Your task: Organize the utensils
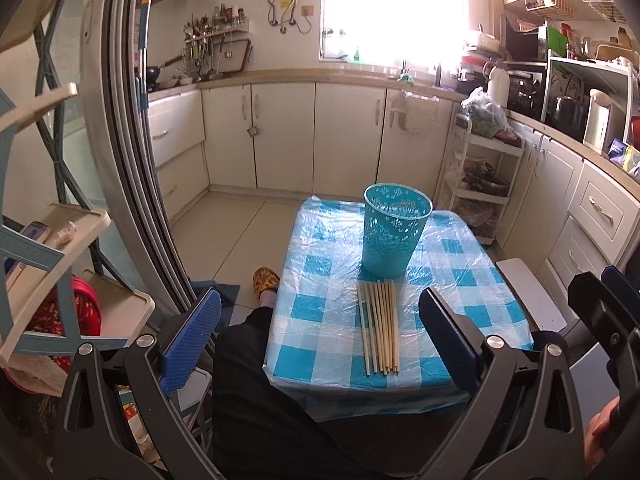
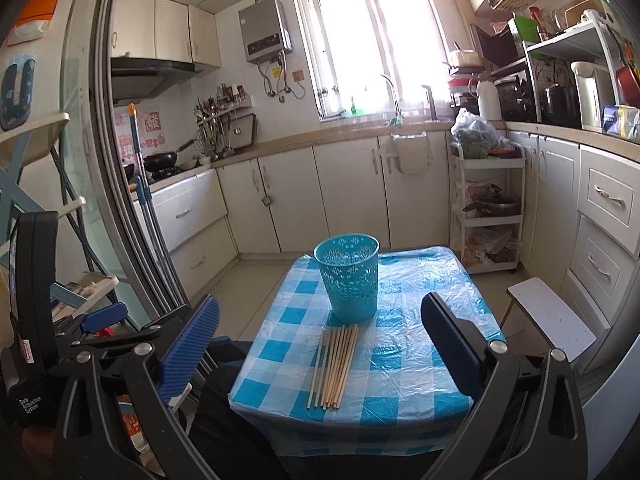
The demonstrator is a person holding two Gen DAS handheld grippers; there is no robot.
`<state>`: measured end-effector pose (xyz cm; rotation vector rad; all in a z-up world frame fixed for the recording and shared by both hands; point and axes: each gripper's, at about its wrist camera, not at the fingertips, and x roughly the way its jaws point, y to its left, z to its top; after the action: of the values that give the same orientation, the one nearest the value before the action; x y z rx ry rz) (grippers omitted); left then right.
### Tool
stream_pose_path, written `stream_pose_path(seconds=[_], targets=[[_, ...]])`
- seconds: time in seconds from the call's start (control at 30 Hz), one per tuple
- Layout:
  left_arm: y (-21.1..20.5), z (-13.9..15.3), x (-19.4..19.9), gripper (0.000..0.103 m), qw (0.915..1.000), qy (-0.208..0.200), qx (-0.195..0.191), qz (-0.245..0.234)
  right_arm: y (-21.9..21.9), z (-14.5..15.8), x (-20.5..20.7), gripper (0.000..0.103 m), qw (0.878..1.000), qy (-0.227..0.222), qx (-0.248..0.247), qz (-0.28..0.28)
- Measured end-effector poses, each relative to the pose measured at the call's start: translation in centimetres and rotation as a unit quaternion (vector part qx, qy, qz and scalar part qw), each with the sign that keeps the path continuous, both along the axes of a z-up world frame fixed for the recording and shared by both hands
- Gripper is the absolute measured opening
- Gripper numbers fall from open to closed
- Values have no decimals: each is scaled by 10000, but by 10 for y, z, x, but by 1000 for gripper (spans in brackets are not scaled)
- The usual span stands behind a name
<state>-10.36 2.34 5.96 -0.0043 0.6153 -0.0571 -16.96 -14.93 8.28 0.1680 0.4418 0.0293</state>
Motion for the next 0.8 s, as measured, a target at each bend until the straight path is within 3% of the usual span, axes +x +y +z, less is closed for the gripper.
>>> stream_pose_path(seconds=[0.03, 0.13, 0.33, 0.47, 0.67, 0.73, 0.8], targets=[[2, -4, 6, 95, 10000, 87, -44, -8, -1, -7, 9, 97, 9999, 125, 0, 0], [8, -19, 26, 95, 9994, 329, -95, 65, -11, -28, 36, 97, 9941, 1086, 34, -39], [12, -59, 71, 95, 9961, 863, -168, 24, -26, -82, 95, 95, 9880, 1543, -76, -10], [11, -85, 100, 95, 9938, 1100, -158, -18, -35, -119, 135, 75, 9834, 1811, -89, 45], [0, -127, 146, 95, 9882, 1522, -153, -93, -36, -182, 197, 34, 9701, 2408, 236, 209], [-5, -140, 159, 95, 9861, 1653, -85, -108, -35, -196, 213, 30, 9663, 2553, 234, 218], [-10, -152, 171, 95, 9832, 1817, -54, -136, -53, -206, 230, 28, 9654, 2573, -416, 51]])
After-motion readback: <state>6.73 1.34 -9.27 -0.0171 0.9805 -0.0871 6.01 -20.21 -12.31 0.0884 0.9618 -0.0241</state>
